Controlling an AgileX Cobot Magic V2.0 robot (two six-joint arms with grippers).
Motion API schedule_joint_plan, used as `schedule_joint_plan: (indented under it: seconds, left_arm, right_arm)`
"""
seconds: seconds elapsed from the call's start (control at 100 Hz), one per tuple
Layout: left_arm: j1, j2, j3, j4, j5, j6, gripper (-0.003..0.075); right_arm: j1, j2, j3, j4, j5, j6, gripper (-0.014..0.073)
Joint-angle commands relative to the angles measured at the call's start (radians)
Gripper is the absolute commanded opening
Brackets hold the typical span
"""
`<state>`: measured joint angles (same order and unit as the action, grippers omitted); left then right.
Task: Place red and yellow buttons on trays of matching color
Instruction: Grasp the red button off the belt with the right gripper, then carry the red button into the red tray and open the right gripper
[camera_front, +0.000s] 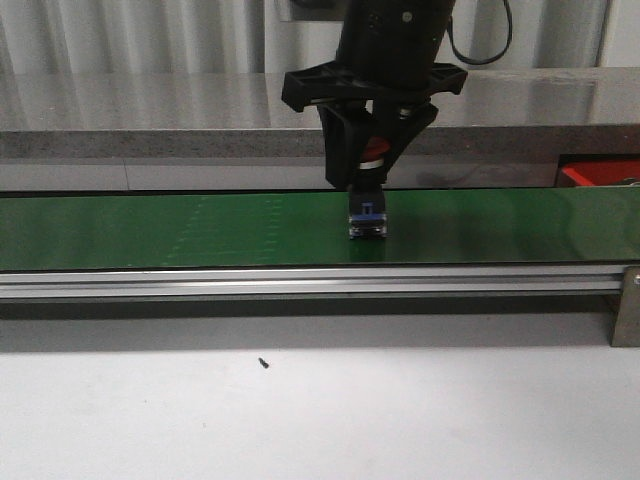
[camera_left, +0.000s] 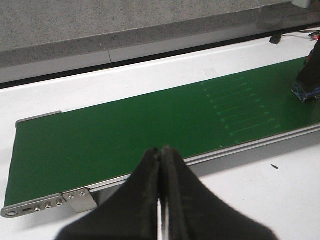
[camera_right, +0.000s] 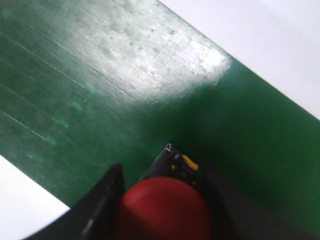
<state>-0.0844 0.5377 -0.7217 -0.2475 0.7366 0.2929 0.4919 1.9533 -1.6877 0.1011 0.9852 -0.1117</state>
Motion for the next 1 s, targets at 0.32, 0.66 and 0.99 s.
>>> schedule_joint_plan:
  seconds: [0.32, 0.66, 0.99]
  left_arm:
    - [-0.01, 0.002, -0.027, -0.015, -0.071, 0.002, -0.0019]
    - [-0.01, 0.002, -0.027, -0.015, -0.071, 0.002, -0.0019]
    - [-0.01, 0.002, -0.027, -0.015, -0.071, 0.002, -0.0019]
  right_arm:
    - [-0.035, -0.103, -0.033, -0.054, -0.021, 0.057, 0.0092]
    - [-0.222, -0.18, -0.033, -0.126, 0.021, 0.112, 0.0092]
    - [-0.468, -0.18, -0.032, -0.125, 0.034, 0.119, 0.0092]
